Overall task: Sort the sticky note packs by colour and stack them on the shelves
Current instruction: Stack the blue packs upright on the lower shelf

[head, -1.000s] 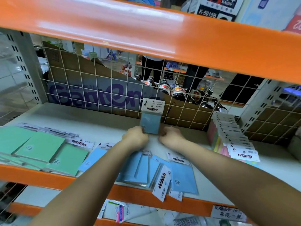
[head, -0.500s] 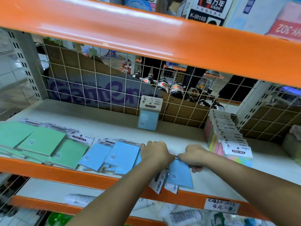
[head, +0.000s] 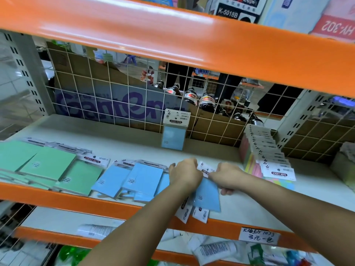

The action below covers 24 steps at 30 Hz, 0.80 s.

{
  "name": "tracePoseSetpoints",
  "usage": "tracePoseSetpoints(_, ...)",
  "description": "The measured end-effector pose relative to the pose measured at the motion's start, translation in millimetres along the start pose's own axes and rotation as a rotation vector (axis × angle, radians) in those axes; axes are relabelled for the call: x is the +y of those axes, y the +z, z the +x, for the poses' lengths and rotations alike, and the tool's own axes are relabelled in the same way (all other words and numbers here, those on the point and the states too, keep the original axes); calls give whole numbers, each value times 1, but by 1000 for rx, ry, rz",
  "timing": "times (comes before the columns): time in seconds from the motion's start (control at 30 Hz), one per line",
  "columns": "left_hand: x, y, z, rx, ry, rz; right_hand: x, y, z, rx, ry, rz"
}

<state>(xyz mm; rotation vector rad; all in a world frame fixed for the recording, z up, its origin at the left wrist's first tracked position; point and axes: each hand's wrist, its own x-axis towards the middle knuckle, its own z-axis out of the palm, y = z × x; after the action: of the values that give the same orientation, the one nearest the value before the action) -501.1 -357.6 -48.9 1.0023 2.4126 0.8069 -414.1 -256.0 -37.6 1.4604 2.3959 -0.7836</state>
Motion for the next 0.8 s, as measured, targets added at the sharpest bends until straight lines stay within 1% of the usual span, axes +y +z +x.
tracePoseSetpoints(0.1,-4,-8,8,22,2,-176,-6,-6,-7,10,-30,62)
tracePoseSetpoints(0.23,-6,-27,16,109,21,-271,-15,-7,-12,-133,-48,285)
tracePoseSetpoints(0.27,-8,-32,17,134,20,-296,-16,-7,-10,-154,-64,308)
tracePoseSetpoints(0.33,-11,-41,21,189,6,-345,-20,-5,-5,-145,-100,378)
tracePoseSetpoints(0.43,-16,-50,30,265,-30,-480,-31,-4,2,-78,-148,526)
tracePoseSetpoints(0.53,-22,-56,43,270,-126,-625,-46,-2,11,8,-177,656)
tracePoseSetpoints(0.6,-26,-57,51,252,-153,-660,-55,0,23,132,-189,576)
tracePoseSetpoints(0.67,-30,-57,58,209,-137,-646,-65,5,35,224,-191,501)
tracePoseSetpoints(0.8,-33,-61,74,93,-177,-593,-84,14,52,318,-227,497)
